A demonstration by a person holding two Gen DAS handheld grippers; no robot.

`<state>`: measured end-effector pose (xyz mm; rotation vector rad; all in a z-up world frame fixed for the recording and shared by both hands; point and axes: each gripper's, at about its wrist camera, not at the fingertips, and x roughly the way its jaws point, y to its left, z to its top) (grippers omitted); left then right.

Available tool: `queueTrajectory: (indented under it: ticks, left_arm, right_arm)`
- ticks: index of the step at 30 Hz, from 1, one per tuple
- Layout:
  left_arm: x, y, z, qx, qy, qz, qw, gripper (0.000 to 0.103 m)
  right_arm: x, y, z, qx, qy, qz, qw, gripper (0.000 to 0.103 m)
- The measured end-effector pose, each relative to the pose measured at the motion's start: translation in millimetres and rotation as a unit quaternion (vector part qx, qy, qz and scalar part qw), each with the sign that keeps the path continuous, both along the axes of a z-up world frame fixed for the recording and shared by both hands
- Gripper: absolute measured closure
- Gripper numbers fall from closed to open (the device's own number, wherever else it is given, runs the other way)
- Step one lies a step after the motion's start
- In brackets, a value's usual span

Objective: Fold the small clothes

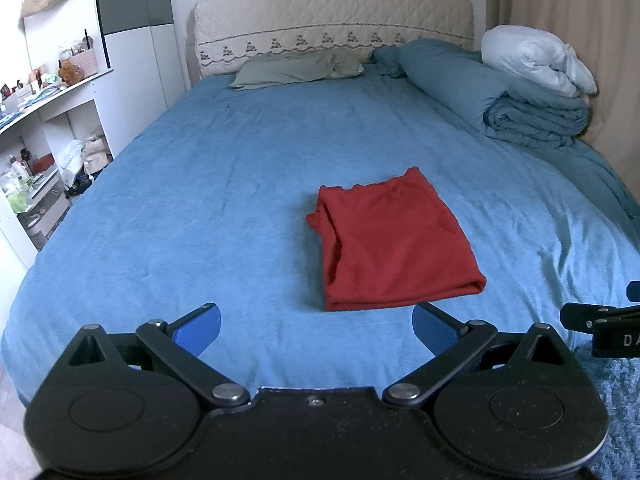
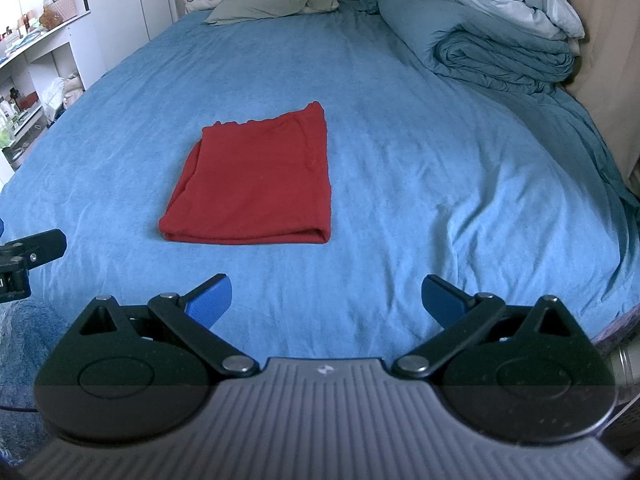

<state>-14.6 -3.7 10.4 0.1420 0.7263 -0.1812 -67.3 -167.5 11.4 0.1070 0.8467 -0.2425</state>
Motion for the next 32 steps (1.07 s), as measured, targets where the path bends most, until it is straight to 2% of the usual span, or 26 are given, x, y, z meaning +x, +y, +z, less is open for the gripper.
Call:
queueTrajectory:
  ticks: [5,14,18,20,24,28,32]
  left_arm:
    - [-2,-3,0,0.003,-0.01,0.005,0.9999,0.0]
    - [4,7,2,-0.023,-0.017,0.011,0.9995,0.0]
    - [14,12,1,-0.037,-0.002,0.017,0.9992,0.0]
    - [17,11,0,-0.029,-0.001,0.022,0.9993,0.0]
    - [16,8,1,-0.008,-0.03,0.032,0.999,0.0]
    - [21,12,1,-0.036,-0.019,0.029,0.9987,0.0]
    - [23,9,-2,-0.027,-0.024,0.03,0.9989,0.0]
  right_arm:
    - [-1,0,1,-0.001,-0.003,-0.002,1.0,0.0]
    - [-2,1,3,-0.007,-0.006,-0.006,1.0,0.0]
    - [1,1,4,-0.008,-0.006,-0.01,1.0,0.0]
    - [4,0,4,-0.008,-0.006,-0.012,1.0,0.0]
    - [8,-3,4,-0.01,-0.004,-0.012,1.0,0.0]
    - [14,-5,1,-0.009,0.001,-0.014,1.0,0.0]
    - [20,-7,-2,-0.007,0.007,-0.015,1.0,0.0]
